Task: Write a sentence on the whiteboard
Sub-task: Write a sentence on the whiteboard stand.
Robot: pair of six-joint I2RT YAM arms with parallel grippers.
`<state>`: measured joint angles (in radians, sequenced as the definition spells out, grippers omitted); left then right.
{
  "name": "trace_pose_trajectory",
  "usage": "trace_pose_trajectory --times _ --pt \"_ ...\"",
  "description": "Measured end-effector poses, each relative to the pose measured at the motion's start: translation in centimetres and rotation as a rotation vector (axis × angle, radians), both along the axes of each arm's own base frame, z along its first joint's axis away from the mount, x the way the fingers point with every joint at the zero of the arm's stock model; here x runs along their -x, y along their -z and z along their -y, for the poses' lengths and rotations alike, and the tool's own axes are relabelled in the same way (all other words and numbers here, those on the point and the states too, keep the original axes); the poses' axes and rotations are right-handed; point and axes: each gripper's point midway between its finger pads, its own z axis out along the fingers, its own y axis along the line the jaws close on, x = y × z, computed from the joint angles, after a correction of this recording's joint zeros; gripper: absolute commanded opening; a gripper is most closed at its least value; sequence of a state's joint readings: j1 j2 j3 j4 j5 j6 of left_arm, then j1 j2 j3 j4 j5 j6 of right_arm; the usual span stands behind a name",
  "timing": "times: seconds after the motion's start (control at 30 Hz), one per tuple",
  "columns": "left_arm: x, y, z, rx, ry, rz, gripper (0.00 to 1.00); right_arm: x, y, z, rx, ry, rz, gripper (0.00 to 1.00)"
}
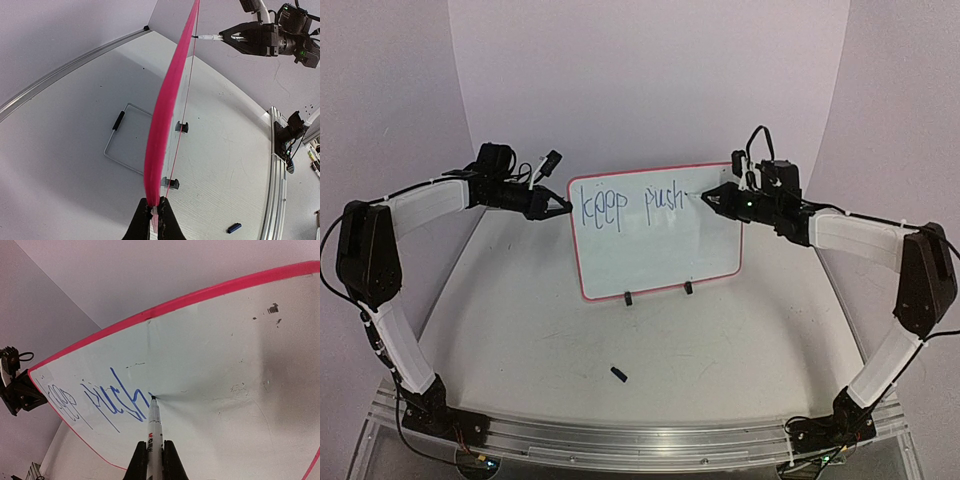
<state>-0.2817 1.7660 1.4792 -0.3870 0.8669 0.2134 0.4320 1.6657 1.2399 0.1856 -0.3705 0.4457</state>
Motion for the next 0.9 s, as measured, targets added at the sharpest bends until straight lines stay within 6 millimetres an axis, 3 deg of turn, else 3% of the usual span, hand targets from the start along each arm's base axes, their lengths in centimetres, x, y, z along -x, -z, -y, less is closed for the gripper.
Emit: trace_pose_trajectory --times 0.27,0.47,0.63,0.9 --pt "0.0 -0.1 0.0 -0.002 -0.003 -0.001 0.0 0.8 2.9 0.3 0.022 0.0 -0.061 0.0" --pt "0.0 0.0 0.0 -0.004 -0.003 -0.001 0.0 0.9 3.0 0.3 0.022 -0.006 -0.065 0.0" --pt "0.0 0.0 0.0 -0.004 -0.003 -0.001 0.0 1.2 2.3 0.1 0.011 -0.025 -0.055 0.0" --pt "0.0 0.0 0.0 -0.004 -0.002 -0.001 0.0 1.2 -1.0 -0.2 -0.019 -0.039 0.011 0.0"
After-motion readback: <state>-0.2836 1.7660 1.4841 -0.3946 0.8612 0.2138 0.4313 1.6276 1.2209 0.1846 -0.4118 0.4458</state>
